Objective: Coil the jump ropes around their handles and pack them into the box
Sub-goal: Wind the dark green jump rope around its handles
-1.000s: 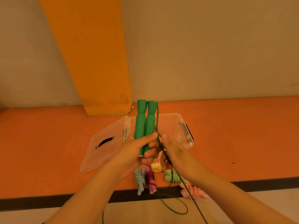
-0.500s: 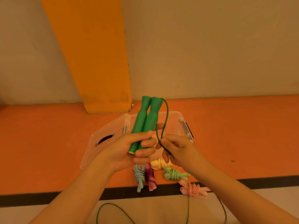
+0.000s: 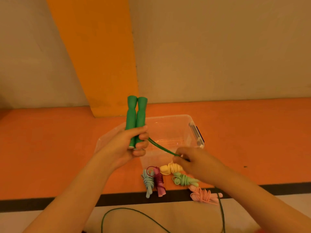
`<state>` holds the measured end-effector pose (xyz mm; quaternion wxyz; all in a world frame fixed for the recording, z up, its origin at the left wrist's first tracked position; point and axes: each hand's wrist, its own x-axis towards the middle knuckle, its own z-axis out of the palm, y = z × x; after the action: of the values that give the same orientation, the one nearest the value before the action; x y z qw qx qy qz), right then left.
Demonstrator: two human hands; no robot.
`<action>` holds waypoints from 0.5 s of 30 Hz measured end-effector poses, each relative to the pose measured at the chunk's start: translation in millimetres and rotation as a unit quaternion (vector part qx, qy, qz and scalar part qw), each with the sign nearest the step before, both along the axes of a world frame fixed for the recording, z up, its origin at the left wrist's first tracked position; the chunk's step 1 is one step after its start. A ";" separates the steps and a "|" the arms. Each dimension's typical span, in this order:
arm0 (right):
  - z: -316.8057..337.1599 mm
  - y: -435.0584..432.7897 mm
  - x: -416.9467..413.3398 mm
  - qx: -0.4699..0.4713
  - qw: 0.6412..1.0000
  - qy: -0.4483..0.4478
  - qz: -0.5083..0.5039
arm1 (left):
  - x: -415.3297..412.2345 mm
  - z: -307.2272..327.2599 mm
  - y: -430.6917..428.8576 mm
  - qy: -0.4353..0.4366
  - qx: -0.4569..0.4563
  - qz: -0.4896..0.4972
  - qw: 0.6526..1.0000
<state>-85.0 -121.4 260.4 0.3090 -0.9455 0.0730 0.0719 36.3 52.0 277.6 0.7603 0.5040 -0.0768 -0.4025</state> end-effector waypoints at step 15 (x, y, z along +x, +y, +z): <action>40.8 -21.1 11.4 0.007 0.942 -0.323 0.095 | -32.9 -16.0 -19.9 -0.246 0.263 -0.244 0.900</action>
<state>-73.6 -142.5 301.2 0.3144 -0.9182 -0.1213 -0.2082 3.3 32.1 261.6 0.4350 0.7341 -0.2736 -0.4438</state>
